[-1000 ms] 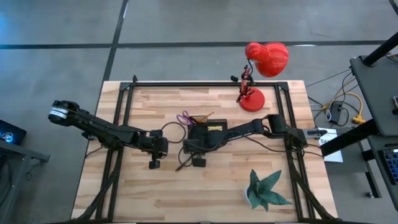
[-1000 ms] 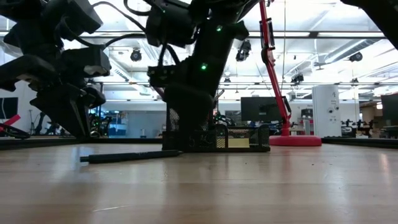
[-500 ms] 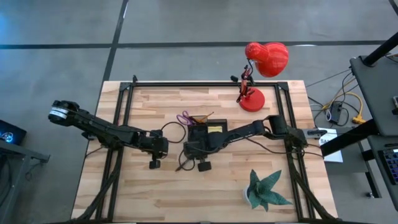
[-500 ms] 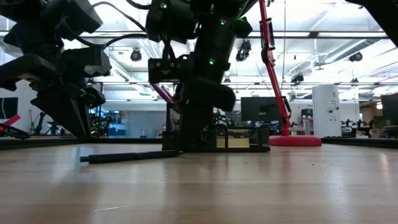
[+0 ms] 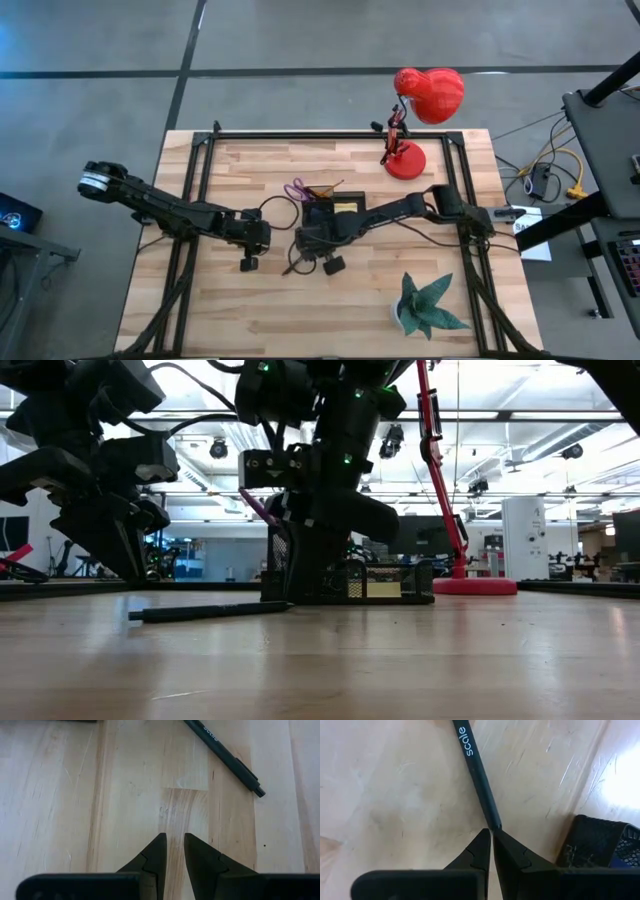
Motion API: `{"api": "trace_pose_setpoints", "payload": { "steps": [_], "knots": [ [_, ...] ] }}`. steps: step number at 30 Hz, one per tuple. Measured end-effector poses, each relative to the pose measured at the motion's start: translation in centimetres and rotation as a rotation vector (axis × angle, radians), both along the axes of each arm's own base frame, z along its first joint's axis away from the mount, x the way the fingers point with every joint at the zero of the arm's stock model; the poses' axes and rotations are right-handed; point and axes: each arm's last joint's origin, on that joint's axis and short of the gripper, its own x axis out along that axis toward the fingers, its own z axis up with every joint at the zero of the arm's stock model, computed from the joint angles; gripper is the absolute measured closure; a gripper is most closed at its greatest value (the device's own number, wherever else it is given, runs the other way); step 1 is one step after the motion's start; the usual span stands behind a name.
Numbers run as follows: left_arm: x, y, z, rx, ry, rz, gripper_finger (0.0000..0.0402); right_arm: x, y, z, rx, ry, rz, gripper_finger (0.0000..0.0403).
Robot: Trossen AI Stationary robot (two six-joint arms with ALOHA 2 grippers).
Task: Pick and place office supplies into organizer
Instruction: Put the black pen into the black desk organizer
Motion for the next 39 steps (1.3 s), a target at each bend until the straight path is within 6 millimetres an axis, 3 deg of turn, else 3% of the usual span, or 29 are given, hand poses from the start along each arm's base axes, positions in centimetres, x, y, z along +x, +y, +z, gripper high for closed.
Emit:
{"api": "trace_pose_setpoints", "payload": {
  "steps": [22,30,39],
  "knots": [
    [0.5,-0.2,0.4,-0.052,-0.055,0.035,0.0350,0.0,-0.7,-0.5,-0.015,-0.001,0.063,0.0390],
    [0.9,-0.5,0.8,-0.152,-0.102,0.049,0.0350,0.1,-0.8,-0.5,-0.018,-0.016,0.069,0.0390],
    [1.6,-1.7,0.8,-0.316,-0.127,0.189,0.0350,-0.2,-0.8,-1.3,-0.006,-0.001,0.094,0.0390]
  ]
}}
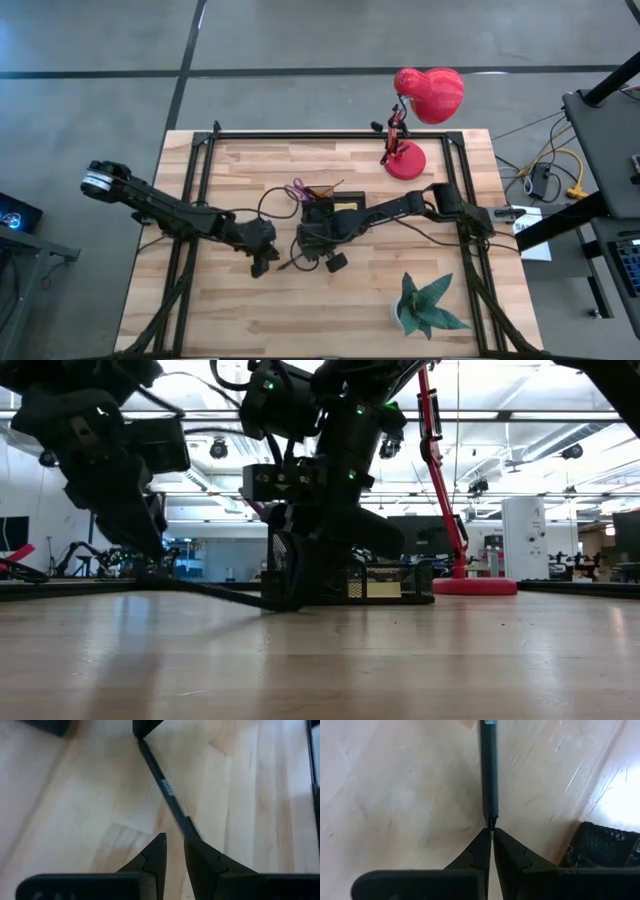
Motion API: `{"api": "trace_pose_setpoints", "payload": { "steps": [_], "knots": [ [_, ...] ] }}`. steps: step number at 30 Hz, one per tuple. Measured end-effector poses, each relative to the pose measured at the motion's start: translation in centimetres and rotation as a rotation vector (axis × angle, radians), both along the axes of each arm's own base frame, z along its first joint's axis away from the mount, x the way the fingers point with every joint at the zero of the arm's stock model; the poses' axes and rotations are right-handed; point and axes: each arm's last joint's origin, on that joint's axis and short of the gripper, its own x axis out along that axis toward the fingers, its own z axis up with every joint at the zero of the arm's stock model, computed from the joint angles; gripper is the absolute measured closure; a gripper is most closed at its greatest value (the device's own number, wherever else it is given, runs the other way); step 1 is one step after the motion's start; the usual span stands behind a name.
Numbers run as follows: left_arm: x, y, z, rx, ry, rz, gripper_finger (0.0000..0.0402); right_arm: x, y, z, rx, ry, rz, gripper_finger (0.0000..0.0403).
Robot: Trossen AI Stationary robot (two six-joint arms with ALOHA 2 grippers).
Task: Pick and place office supplies into organizer
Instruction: Put the black pen into the black desk organizer
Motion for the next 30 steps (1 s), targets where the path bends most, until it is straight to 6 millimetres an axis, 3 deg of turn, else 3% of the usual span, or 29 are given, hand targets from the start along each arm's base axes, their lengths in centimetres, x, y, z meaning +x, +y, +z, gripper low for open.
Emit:
{"api": "trace_pose_setpoints", "payload": {
  "steps": [11,19,30],
  "knots": [
    [1.5,-2.4,0.8,-0.078,0.008,0.125,0.0350,0.0,-0.1,-0.1,-0.025,-0.010,0.072,0.0390],
    [1.0,-2.3,1.5,0.058,0.144,0.111,0.0349,0.1,-0.1,-0.1,0.004,-0.024,-0.017,0.0390],
    [1.1,-3.8,2.0,0.026,0.125,0.065,0.0302,0.0,-0.5,0.9,-0.104,-0.038,-0.031,0.0390]
  ]
}}
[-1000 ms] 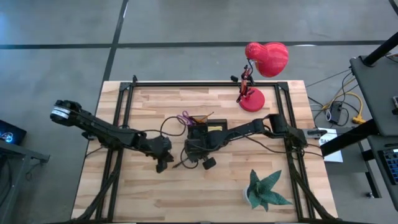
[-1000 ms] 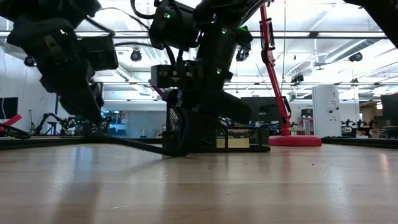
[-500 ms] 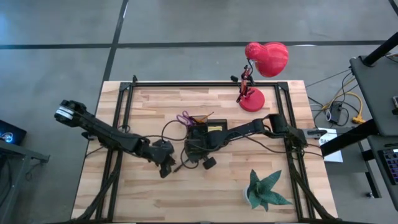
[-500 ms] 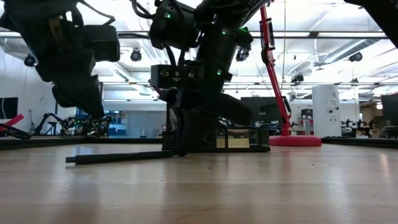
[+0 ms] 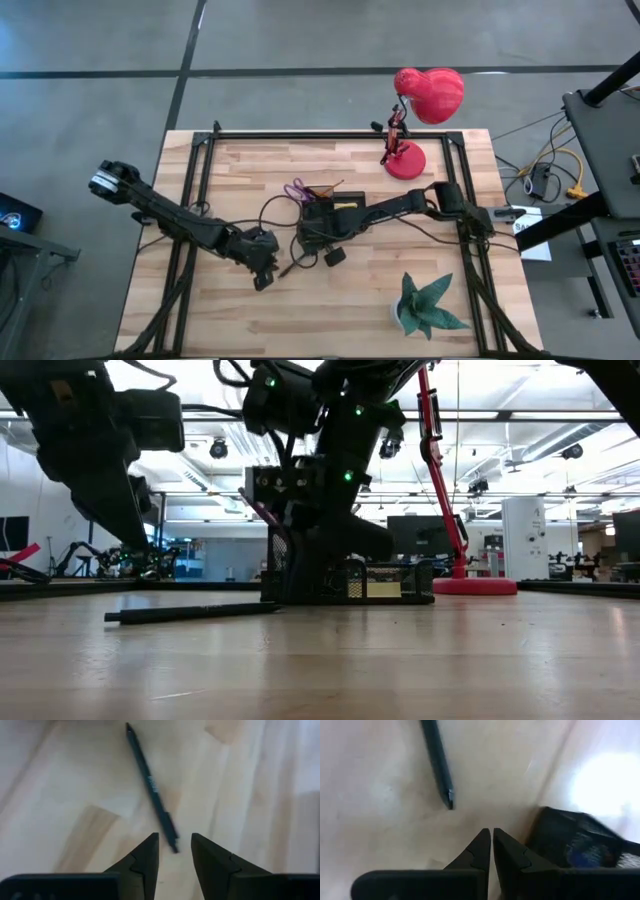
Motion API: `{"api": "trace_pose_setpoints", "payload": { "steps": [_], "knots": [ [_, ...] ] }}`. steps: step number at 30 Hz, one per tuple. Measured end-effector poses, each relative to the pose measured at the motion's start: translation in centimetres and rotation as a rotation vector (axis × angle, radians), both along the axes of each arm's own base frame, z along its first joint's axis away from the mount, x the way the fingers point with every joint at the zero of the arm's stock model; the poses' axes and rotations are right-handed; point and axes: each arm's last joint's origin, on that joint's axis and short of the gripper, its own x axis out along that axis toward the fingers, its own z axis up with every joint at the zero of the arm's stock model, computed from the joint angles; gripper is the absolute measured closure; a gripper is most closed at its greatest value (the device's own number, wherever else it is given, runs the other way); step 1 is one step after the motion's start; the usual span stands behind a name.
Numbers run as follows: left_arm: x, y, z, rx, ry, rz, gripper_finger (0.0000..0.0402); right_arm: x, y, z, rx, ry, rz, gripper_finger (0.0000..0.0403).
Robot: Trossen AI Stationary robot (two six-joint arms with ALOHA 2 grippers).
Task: Pick and place office supplies into organizer
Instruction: Put the black pen into the black desk organizer
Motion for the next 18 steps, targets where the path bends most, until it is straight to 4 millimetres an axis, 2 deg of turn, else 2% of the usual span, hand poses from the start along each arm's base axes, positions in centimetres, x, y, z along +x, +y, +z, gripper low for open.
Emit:
{"api": "trace_pose_setpoints", "payload": {
  "steps": [8,18],
  "knots": [
    [-0.6,-1.5,-0.1,-0.072,-0.001,0.008,0.0301,-0.2,0.9,1.0,0.030,-0.013,0.053,0.0390],
    [-0.8,-1.6,-0.5,-0.092,0.005,0.042,0.0301,0.2,1.3,-0.2,0.080,-0.010,0.109,0.0390]
  ]
}}
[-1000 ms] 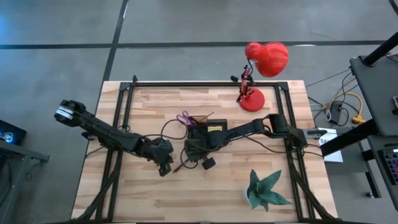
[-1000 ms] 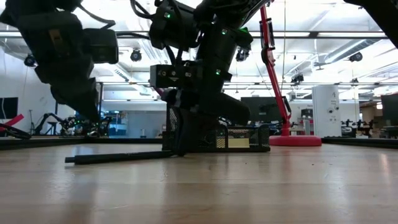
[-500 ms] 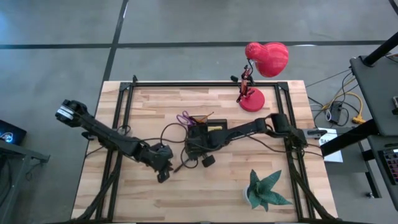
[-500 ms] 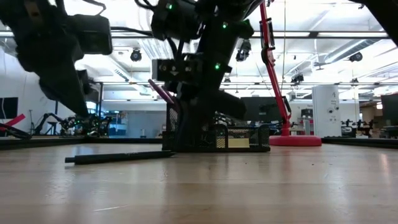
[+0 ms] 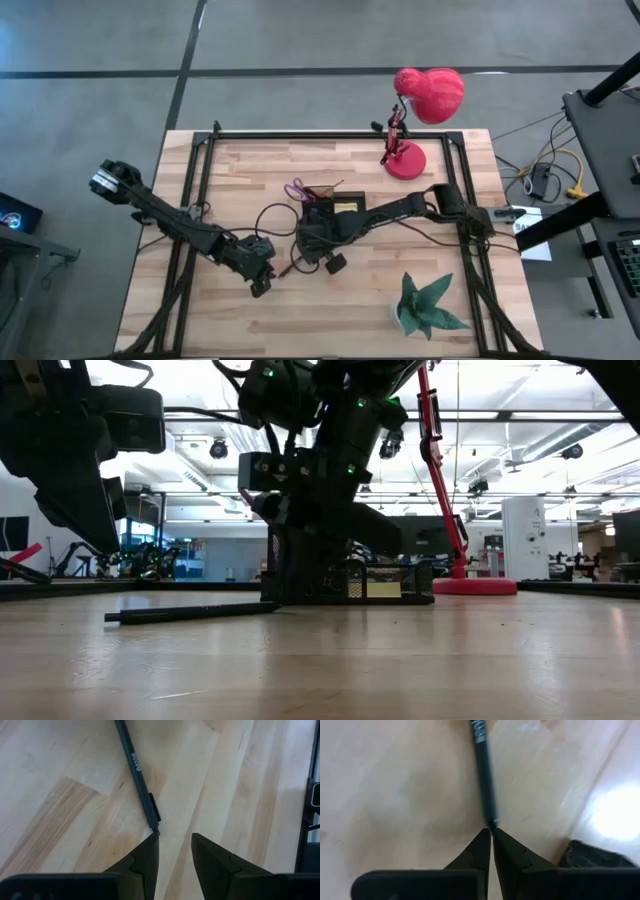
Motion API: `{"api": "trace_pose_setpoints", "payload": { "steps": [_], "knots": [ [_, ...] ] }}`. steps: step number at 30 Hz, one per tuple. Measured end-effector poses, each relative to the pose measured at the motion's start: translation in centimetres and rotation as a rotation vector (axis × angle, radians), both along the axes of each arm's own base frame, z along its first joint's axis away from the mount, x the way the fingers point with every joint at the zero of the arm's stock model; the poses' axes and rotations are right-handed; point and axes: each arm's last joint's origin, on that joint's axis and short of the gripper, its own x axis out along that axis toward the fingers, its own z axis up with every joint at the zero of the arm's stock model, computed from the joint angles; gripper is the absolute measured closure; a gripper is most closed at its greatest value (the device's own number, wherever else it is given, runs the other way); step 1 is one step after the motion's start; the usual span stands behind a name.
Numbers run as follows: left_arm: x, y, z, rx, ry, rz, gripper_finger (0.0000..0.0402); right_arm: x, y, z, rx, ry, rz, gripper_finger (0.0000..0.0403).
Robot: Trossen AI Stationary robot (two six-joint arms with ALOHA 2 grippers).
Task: Pick and place office supplies into organizer
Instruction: Put the black pen into the black desk organizer
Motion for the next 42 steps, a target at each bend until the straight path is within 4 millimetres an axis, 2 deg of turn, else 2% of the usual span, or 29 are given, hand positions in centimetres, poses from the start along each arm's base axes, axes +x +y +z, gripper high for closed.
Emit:
{"api": "trace_pose_setpoints", "payload": {
  "steps": [9,24,42],
  "knots": [
    [-0.1,0.1,-0.1,0.001,0.001,0.028,0.0301,0.0,0.0,0.7,-0.002,-0.024,-0.034,0.0390],
    [-0.1,0.2,-0.4,0.003,-0.005,0.034,0.0301,0.2,0.1,-0.4,0.017,-0.002,-0.018,0.0390],
    [0.1,0.0,-0.5,-0.021,-0.015,0.054,0.0301,0.3,0.1,-0.4,0.021,-0.021,-0.021,0.0390]
  ]
}}
